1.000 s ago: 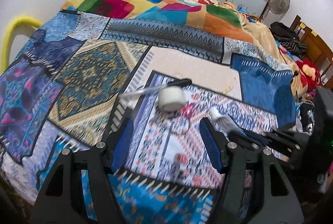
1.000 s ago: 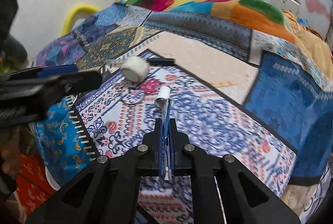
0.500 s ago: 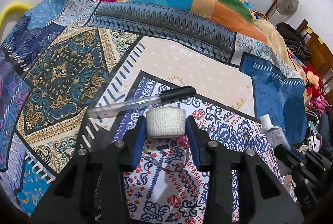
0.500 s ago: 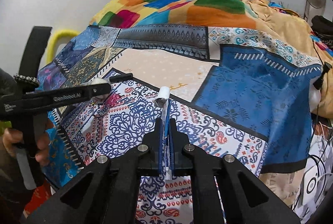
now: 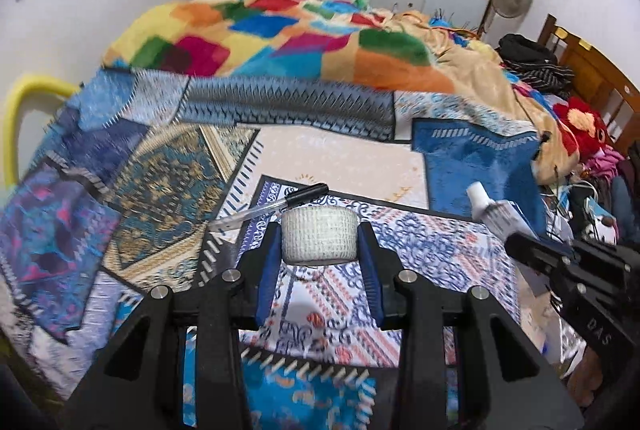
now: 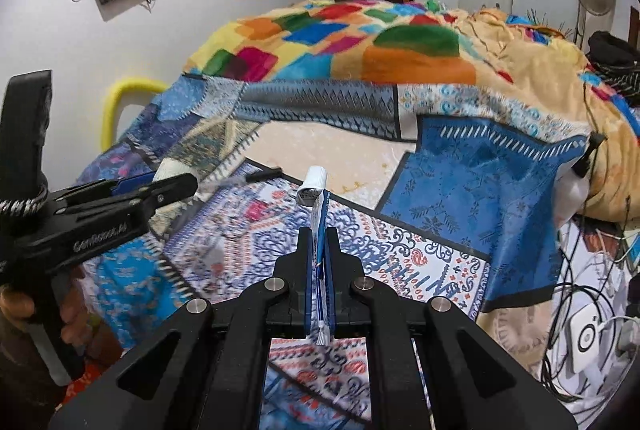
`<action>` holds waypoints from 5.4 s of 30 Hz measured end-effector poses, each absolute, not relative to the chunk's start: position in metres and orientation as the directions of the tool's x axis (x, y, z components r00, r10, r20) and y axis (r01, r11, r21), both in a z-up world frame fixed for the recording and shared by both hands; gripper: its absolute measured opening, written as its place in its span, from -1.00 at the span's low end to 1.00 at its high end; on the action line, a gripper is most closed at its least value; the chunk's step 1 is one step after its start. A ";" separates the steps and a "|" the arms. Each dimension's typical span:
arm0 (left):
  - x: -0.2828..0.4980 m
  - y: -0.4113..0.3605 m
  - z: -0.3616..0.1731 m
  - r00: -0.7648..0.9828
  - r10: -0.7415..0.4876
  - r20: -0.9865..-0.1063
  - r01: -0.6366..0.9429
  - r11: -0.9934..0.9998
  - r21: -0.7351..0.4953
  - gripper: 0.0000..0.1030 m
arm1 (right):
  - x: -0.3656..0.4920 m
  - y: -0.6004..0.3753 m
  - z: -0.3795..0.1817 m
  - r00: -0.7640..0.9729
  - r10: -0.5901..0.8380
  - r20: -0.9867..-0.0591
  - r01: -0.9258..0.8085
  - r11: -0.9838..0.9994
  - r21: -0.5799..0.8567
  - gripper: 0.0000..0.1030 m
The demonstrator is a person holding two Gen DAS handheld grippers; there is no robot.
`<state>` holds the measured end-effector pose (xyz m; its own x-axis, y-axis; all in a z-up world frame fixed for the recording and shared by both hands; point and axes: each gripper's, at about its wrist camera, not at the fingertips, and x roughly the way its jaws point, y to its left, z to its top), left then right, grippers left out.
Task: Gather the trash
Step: 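Carry the tape roll and toothpaste tube over the white bin, then open both tools to drop the tape and toothpaste into the bin, then move both open tools back over the clear pen and pink clip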
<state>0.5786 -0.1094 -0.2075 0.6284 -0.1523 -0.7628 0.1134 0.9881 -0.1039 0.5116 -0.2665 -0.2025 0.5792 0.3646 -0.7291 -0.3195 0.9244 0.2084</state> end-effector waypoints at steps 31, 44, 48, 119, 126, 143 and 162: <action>0.313 -0.011 -0.052 0.817 -0.068 -0.573 -0.006 0.992 -0.125 -0.28 | 0.318 -0.187 -0.050 0.643 0.505 -0.576 -0.513 0.842 0.165 -0.90; 0.226 0.077 -0.073 0.802 0.031 -0.596 -0.142 0.980 -0.140 -0.28 | 0.258 -0.098 -0.071 0.523 0.591 -0.614 -0.640 0.749 0.175 -0.90; 0.207 0.104 -0.094 0.778 0.057 -0.626 -0.190 0.971 -0.147 -0.28 | 0.247 -0.071 -0.086 0.472 0.599 -0.647 -0.672 0.719 0.175 -0.90; 0.187 0.143 -0.143 0.663 0.059 -0.746 -0.343 0.910 -0.234 -0.14 | 0.263 -0.023 -0.129 0.347 0.560 -0.752 -0.726 0.668 0.162 -0.14; 0.207 0.100 -0.104 0.730 0.033 -0.683 -0.254 0.940 -0.226 -0.14 | 0.268 -0.076 -0.092 0.460 0.569 -0.682 -0.683 0.717 0.137 -0.14; 0.330 0.008 -0.088 0.758 -0.096 -0.645 -0.058 0.975 -0.214 -0.14 | 0.344 -0.180 -0.082 0.623 0.461 -0.632 -0.518 0.848 0.108 -0.14; 0.484 -0.014 -0.196 0.625 -0.171 -0.762 0.009 0.977 -0.212 -0.14 | 0.490 -0.199 -0.208 0.515 0.341 -0.787 -0.358 0.919 0.164 -0.14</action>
